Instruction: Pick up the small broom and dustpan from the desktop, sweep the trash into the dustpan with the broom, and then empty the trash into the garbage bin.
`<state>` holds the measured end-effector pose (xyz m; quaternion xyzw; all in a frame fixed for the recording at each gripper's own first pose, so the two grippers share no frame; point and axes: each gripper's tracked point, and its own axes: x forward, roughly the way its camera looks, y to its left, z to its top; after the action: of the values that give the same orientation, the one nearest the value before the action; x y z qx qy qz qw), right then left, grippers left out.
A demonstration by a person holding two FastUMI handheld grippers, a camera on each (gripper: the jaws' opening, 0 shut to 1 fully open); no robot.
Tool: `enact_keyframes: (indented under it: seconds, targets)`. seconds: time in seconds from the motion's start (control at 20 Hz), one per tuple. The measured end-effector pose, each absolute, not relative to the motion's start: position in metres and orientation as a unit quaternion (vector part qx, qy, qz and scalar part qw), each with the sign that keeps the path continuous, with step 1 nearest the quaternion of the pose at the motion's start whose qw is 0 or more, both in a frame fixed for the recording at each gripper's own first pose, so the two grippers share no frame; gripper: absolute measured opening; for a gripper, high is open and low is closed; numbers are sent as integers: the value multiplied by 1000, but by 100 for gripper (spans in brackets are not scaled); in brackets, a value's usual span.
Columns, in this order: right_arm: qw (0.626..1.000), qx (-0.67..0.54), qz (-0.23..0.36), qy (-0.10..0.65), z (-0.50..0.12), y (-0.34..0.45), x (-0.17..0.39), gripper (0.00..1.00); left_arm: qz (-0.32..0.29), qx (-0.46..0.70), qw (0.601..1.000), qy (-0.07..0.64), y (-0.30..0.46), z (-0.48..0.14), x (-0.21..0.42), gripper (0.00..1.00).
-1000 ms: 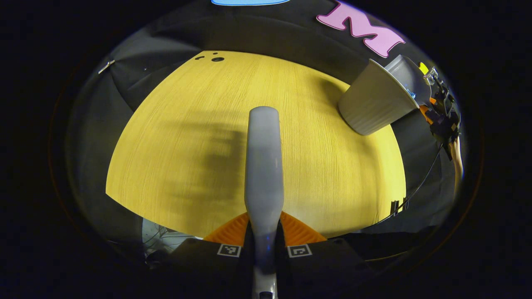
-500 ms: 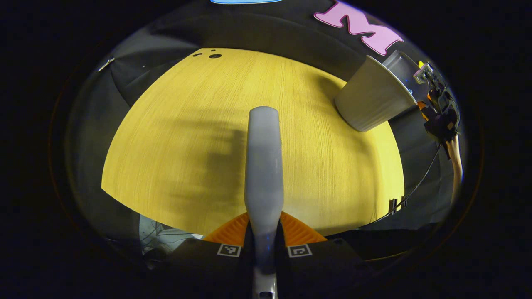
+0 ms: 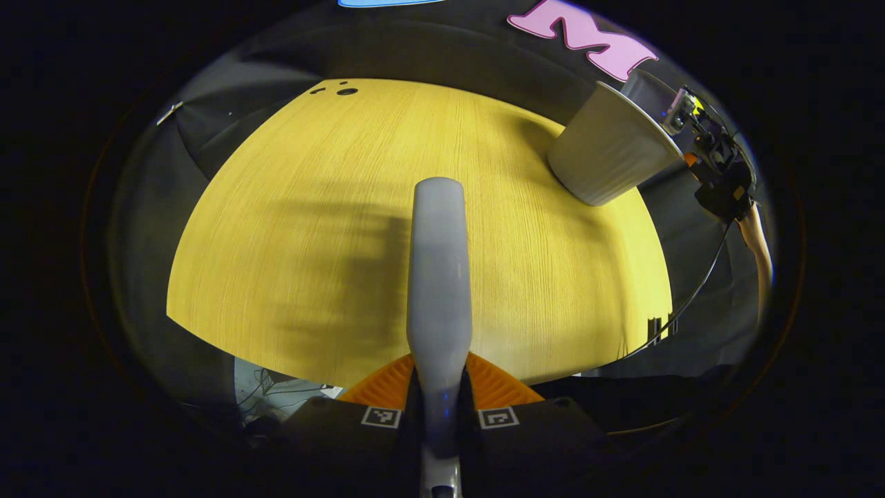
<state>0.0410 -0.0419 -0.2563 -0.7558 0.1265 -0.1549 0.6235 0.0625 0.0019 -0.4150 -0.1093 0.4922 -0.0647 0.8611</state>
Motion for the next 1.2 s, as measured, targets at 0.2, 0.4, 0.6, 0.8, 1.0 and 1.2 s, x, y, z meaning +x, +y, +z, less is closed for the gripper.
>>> enact_keyframes:
  seconds: [0.2,0.4,0.6,0.8,1.0,1.2]
  targets:
    - [629,-751,-148,135,-256,-43,39,33,-69,-104,860,494,2,-416,62,29]
    - [698,-681,-150,162,-256,-51,41,33,-67,-97,861,494,4,-417,61,26]
    - [760,-612,-142,168,-258,-51,43,33,-40,-109,871,476,3,-407,65,27]
    - [807,-551,-123,173,-257,-56,42,33,-15,-123,878,462,-2,-387,67,26]
    - [868,-451,-87,188,-255,-57,41,33,13,-142,880,453,-17,-378,77,29]
    - [908,-371,-46,189,-262,-54,42,33,45,-158,881,444,-32,-373,77,26]
